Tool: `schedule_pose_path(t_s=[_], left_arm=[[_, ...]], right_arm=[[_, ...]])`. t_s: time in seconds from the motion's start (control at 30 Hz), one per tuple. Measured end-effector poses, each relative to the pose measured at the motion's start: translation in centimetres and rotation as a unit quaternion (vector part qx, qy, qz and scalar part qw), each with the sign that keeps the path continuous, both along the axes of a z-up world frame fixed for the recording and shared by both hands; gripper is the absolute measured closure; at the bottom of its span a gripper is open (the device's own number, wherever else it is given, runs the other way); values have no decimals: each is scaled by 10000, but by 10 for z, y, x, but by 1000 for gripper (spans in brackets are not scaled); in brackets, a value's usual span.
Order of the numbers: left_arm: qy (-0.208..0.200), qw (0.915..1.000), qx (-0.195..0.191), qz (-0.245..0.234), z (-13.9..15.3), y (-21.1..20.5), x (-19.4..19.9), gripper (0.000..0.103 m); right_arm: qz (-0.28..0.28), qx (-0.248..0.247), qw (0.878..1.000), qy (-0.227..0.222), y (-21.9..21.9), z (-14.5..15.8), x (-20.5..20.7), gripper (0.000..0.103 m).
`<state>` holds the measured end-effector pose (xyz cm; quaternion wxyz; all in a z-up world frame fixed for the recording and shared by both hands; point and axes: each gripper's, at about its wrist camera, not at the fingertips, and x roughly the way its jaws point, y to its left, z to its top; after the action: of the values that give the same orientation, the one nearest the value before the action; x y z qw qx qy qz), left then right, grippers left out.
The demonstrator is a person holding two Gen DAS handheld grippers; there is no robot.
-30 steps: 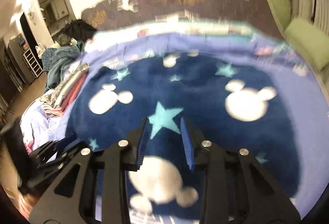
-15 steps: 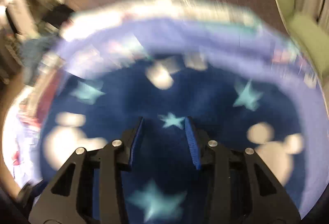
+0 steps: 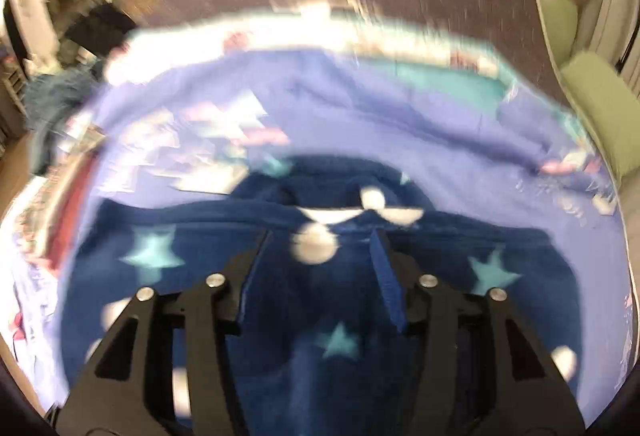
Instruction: Fold small clothes
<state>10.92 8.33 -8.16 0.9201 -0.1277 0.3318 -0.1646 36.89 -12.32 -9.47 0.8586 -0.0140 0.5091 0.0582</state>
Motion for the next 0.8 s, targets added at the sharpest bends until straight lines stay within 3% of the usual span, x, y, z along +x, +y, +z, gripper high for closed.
schedule_pose_path(t_s=[0.07, 0.13, 0.2, 0.3, 0.4, 0.5, 0.6, 0.7, 0.8], left_arm=[[10, 10000, -36, 7, 0, 1, 0, 43], [11, 9999, -142, -10, -1, 6, 0, 43], [22, 9996, -275, 25, 2, 11, -2, 43], [-82, 9991, -334, 234, 14, 26, -14, 42], [-186, 9962, -367, 764, 25, 53, -22, 37], [-32, 9895, -764, 1223, 25, 91, -26, 37], [131, 9850, -1017, 1390, 20, 115, -31, 37], [217, 9823, -1304, 1329, 13, 125, -36, 37], [306, 9798, -1595, 1167, 7, 128, -38, 37]], right_arm=[[88, -108, 9995, -271, 6, 4, -1, 50], [195, -544, 9973, -451, 17, 18, -16, 50], [385, -554, 9951, -718, 18, 34, -37, 50], [959, -119, 9861, -1354, 17, 74, -107, 40], [1587, -71, 9733, -1659, 25, 89, -175, 32], [2490, -431, 9492, -1872, 48, 79, -254, 24], [3454, -1148, 9057, -2173, 88, 50, -330, 19], [3887, -1688, 8758, -2312, 121, 26, -365, 18], [3906, -2258, 8577, -2466, 138, 7, -366, 18]])
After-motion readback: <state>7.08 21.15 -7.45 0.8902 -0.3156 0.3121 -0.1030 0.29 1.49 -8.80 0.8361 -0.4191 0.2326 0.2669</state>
